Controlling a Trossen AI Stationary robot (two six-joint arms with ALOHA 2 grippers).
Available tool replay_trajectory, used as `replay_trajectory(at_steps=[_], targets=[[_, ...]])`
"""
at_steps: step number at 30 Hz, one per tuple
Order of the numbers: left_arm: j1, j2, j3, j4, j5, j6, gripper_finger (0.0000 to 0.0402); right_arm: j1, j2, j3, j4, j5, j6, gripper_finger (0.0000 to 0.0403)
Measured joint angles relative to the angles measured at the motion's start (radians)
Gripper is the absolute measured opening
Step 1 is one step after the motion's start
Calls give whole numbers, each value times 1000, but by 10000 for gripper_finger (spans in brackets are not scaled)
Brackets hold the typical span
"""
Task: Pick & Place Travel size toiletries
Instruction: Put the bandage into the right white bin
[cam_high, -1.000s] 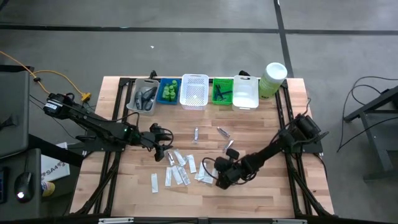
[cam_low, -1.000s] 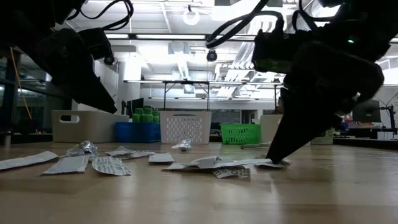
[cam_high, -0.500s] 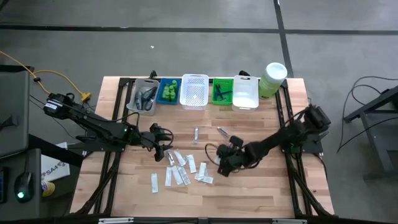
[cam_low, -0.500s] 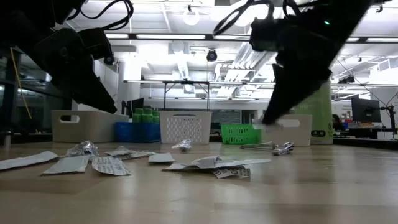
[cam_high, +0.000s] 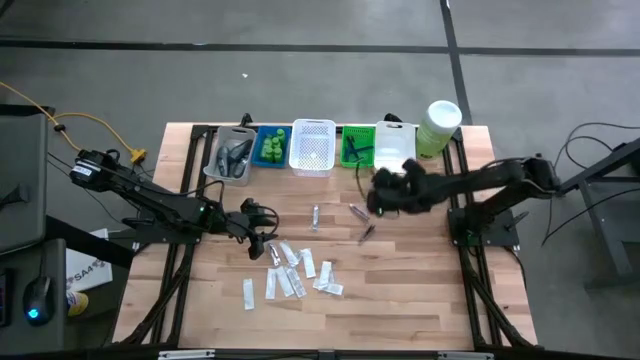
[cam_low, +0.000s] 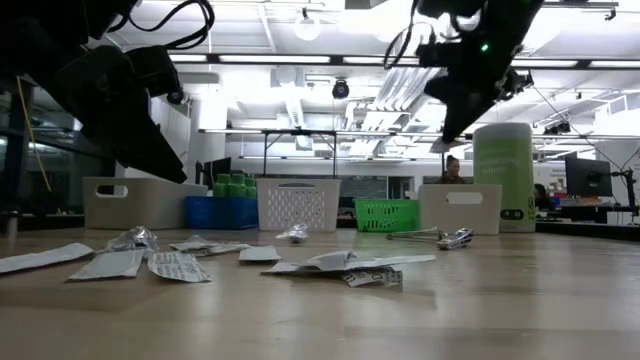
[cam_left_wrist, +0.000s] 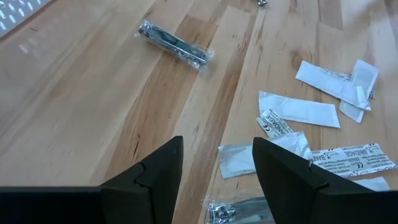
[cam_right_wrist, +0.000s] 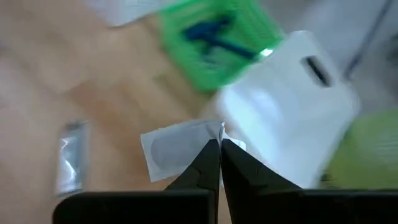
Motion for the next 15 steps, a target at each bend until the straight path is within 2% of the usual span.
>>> replay_trajectory(at_steps=[4, 9, 11, 15], targets=[[0, 0, 0, -1, 1, -16, 195, -160, -3, 0, -14, 40, -107, 4], [0, 0, 0, 0, 3, -24, 195, -348, 19, 1, 13, 35, -189, 4], [0, 0, 0, -1, 4, -28, 195, -415, 20, 1, 14, 2, -190, 4], [0, 0, 0, -1, 17, -44, 195, -513, 18, 1, 17, -132, -191, 4]])
